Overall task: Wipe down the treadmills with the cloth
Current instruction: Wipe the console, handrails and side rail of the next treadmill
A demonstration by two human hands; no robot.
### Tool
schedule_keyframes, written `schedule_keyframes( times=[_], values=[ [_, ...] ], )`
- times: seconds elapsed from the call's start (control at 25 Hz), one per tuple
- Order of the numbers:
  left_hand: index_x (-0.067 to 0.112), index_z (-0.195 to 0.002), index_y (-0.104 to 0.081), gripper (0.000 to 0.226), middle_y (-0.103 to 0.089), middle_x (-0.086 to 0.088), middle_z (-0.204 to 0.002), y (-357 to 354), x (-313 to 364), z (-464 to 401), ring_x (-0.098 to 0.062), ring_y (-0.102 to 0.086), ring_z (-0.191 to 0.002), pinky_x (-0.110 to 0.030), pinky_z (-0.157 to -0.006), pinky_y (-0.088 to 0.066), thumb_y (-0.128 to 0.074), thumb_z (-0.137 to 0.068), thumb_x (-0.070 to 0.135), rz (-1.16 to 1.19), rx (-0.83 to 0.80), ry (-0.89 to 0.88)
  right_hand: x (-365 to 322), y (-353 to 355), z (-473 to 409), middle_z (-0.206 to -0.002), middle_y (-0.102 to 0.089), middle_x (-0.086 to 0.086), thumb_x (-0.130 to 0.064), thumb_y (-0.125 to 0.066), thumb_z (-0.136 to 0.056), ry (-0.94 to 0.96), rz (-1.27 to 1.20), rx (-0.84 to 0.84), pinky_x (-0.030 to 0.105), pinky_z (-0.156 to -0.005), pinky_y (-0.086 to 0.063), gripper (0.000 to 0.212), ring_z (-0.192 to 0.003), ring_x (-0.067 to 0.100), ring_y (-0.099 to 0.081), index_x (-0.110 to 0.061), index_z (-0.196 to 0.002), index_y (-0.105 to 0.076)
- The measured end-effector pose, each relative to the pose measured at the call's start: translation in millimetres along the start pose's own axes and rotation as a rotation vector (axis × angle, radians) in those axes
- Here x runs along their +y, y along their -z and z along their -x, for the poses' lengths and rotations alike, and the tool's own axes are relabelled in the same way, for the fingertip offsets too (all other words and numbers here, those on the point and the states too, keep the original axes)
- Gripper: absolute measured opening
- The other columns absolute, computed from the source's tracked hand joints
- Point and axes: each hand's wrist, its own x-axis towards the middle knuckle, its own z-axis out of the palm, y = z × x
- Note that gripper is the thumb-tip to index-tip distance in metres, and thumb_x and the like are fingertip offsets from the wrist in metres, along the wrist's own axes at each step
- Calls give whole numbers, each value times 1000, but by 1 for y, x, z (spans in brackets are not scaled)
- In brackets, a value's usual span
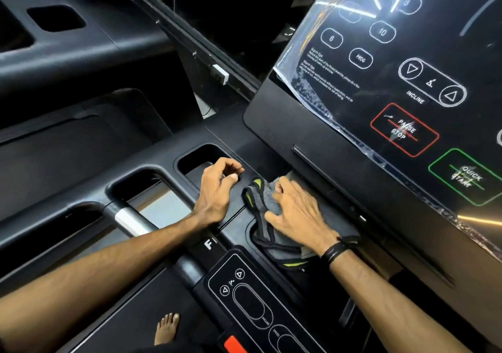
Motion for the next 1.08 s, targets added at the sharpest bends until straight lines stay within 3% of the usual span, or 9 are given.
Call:
schedule_keyframes(
  times=[0.12, 0.24, 0.36, 0.44, 0.56, 0.72, 0.88, 0.96, 1.08],
  values=[
    [12, -99, -64, 31, -71, -3, -94, 0, -5, -2, -21, -67, -93, -49, -87, -53, -46, -79, 29, -3, -36, -5, -24, 0, 6, -95, -48, -7, -42, -56, -77, 97, -270, -118, 35, -72, -41, 25, -84, 14, -47, -18, -77, -51],
    [15, -98, -64, 28, -71, -3, -95, 1, -7, -3, -20, -67, -92, -50, -85, -54, -45, -80, 27, 31, -48, -2, -39, -4, 16, -96, -45, -9, -32, -67, -82, 181, -331, -104, 30, -72, -36, 23, -81, 10, -42, -14, -78, -54],
    [13, -97, -65, 29, -70, -2, -94, 2, -9, 0, -22, -66, -92, -50, -87, -52, -46, -82, 30, -21, -99, -4, -23, -15, 25, -99, -53, -5, -42, -64, -79, 100, -231, 98, 42, -75, -48, 29, -87, 21, -53, -15, -90, -63],
    [14, -98, -65, 31, -68, 1, -96, 4, -10, 5, -24, -61, -97, -49, -94, -44, -48, -86, 37, -192, -199, -79, -15, -19, 27, -99, -55, -3, -46, -63, -77, -27, -215, 213, 42, -73, -50, 33, -87, 23, -55, -17, -94, -66],
    [16, -95, -59, 31, -61, 3, -93, 1, -12, 14, -20, -51, -96, -40, -103, -31, -44, -93, 43, -433, -384, -245, -15, -31, 74, -97, -57, -3, -44, -66, -78, -26, -254, 219, 38, -72, -50, 33, -86, 22, -58, -17, -96, -66],
    [18, -93, -56, 30, -59, 6, -91, 0, -6, 13, -17, -52, -91, -36, -107, -25, -41, -96, 44, -496, -373, -288, 26, -30, 144, -96, -59, -3, -40, -70, -76, -34, -204, 268, 32, -71, -49, 31, -83, 21, -62, -14, -95, -69],
    [18, -92, -56, 34, -58, 6, -90, -1, -5, 12, -17, -52, -89, -38, -106, -25, -39, -97, 47, -559, -392, -310, 19, -32, 83, -90, -56, 3, -44, -65, -74, -267, -76, 385, 39, -65, -49, 34, -80, 27, -58, -13, -87, -68],
    [17, -92, -56, 38, -58, 4, -91, 0, -3, 12, -19, -52, -90, -39, -105, -25, -36, -98, 48, -591, -401, -326, -10, -33, 52, -91, -55, 2, -44, -65, -75, -219, -142, 364, 39, -66, -49, 32, -83, 25, -57, -14, -88, -67],
    [17, -93, -56, 38, -58, 4, -91, 0, -4, 13, -19, -52, -90, -41, -105, -26, -33, -99, 46, -592, -406, -351, -17, -36, 76, -94, -56, 0, -41, -68, -79, -51, -238, 282, 36, -67, -48, 32, -83, 21, -57, -12, -91, -65]
  ],
)
